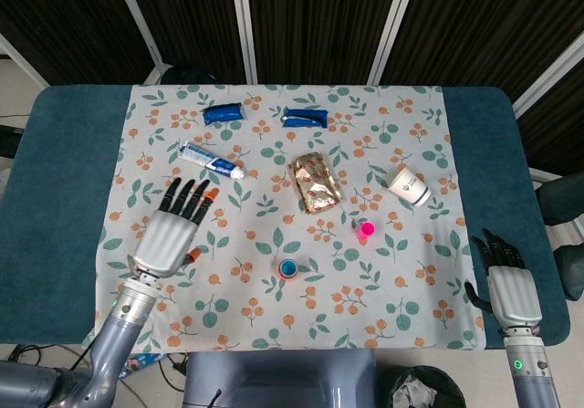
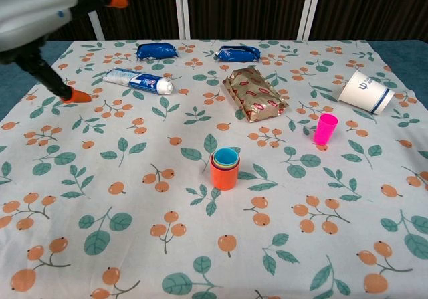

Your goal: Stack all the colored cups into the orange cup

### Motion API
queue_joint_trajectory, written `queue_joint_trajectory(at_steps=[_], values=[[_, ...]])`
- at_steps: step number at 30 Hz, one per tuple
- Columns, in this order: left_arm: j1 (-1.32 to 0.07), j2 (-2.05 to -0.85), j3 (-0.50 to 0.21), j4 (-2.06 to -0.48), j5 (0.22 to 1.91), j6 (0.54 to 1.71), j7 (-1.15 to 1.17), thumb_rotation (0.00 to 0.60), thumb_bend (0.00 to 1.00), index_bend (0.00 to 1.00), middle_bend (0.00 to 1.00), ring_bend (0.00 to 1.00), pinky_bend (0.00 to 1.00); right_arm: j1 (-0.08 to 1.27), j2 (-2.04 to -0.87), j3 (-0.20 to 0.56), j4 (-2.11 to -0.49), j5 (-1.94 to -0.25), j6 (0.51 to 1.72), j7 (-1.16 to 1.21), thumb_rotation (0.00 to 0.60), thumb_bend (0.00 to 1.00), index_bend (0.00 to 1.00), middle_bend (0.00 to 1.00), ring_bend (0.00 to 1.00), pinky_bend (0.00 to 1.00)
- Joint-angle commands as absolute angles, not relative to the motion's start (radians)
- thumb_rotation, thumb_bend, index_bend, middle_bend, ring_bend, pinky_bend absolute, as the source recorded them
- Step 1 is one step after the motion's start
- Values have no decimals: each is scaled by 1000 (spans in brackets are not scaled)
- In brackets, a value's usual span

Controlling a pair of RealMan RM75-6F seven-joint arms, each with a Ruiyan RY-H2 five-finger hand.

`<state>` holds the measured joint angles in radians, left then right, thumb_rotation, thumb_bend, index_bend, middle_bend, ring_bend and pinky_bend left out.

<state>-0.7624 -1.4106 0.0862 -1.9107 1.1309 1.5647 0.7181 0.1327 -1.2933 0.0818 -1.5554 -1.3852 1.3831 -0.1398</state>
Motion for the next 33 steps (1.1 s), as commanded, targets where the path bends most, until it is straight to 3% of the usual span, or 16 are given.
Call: queue_joint_trajectory(at_steps=[1,9,18,25,33], values=[[-570,-1283,178,-1715,1218,1656,372,600,76,36,26,0,16,149,-1293,93,-1559,-1394,1371,-118,600,409,130,49,75,126],[-440,-1296,175,-1483,1239,1647,116,600,76,37,30,0,16,260,-1248,150,-1659,-1415,1259,-98,600,385,130,33,47,126],[-369,-1337,132,-1379,1264,1650,50,600,76,48,31,0,16,453,-1217,239,-1780,-1231,956,-121,600,369,127,31,42,126],[-347,-1350,113,-1345,1270,1617,34,600,76,49,31,0,16,591,-1302,279,-1684,-1064,814,-184,600,368,160,32,42,126],[-329,-1347,84,-1335,1266,1591,33,600,76,50,31,0,16,679,-1375,283,-1583,-933,770,-256,600,368,259,32,42,147]])
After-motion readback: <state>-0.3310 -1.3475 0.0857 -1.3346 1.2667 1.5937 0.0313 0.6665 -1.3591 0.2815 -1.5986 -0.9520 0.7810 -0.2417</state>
